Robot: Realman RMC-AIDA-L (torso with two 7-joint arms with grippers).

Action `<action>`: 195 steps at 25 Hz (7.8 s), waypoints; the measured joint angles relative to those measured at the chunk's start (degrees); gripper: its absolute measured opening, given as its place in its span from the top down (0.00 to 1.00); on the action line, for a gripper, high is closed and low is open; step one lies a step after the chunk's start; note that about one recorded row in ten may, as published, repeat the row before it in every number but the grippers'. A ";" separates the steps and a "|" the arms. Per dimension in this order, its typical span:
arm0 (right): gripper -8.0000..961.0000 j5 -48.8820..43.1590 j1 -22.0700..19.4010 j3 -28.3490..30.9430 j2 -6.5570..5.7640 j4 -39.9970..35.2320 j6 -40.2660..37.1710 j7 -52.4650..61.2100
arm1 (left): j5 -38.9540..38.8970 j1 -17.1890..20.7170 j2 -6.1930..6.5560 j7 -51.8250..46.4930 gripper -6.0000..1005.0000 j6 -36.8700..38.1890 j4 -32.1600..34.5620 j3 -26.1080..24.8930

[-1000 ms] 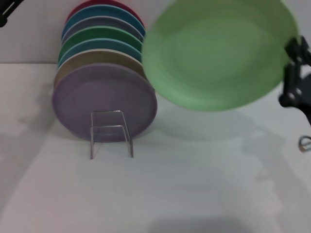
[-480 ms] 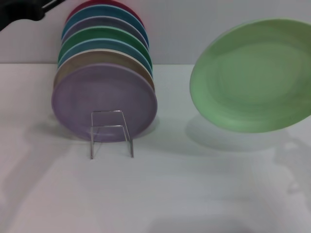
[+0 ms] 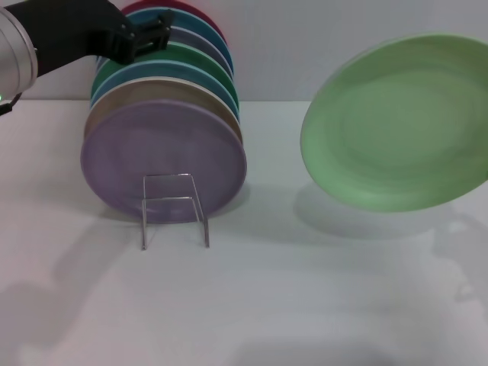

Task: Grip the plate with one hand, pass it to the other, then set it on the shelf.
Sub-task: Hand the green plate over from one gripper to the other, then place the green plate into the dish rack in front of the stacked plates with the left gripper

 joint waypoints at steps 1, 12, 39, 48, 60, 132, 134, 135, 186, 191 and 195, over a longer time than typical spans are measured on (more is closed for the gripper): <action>0.97 -0.01 0.10 0.01 -0.11 -0.35 -0.15 0.12 | -2.69 -0.06 -2.38 4.93 0.20 -2.18 0.01 -2.71; 0.97 0.05 4.43 0.47 -1.25 -10.47 -4.83 3.35 | -12.31 -0.56 -3.42 15.78 0.20 -7.91 -0.12 -3.42; 0.97 0.04 19.02 1.48 0.61 -27.51 -5.03 4.69 | -18.34 -2.83 -3.77 24.01 0.20 -4.37 7.97 6.33; 0.97 -0.05 22.08 -1.45 1.10 -27.76 -3.50 4.55 | -18.36 -2.86 -3.79 24.94 0.20 -3.69 8.59 6.37; 0.97 -0.05 22.39 -2.95 1.12 -27.54 -2.77 4.47 | -20.43 -6.48 -3.88 26.19 0.20 -3.00 14.05 6.07; 0.63 2.87 13.95 -2.25 1.31 -27.84 -21.30 8.65 | -20.38 -6.02 -3.94 32.02 0.96 11.57 17.16 10.41; 0.53 6.56 11.78 -1.58 1.46 -28.05 -24.83 9.07 | -20.59 -3.12 -3.74 35.00 0.96 17.76 15.52 12.58; 0.45 7.99 11.00 -1.50 1.49 -28.08 -26.02 9.30 | -20.63 -2.57 -3.69 35.75 0.96 19.14 15.18 13.02; 0.32 11.57 14.01 -3.74 1.39 -32.09 -29.32 14.92 | 19.81 -12.07 -3.70 -15.69 0.96 138.20 97.55 17.90; 0.32 11.57 14.02 -3.85 1.38 -31.98 -29.94 14.99 | 19.81 -14.30 -3.69 -14.58 0.96 138.05 100.45 18.17; 0.32 11.57 14.02 -4.44 1.34 -31.95 -30.80 15.04 | 19.80 -15.10 -3.59 -14.52 0.96 138.01 101.87 18.24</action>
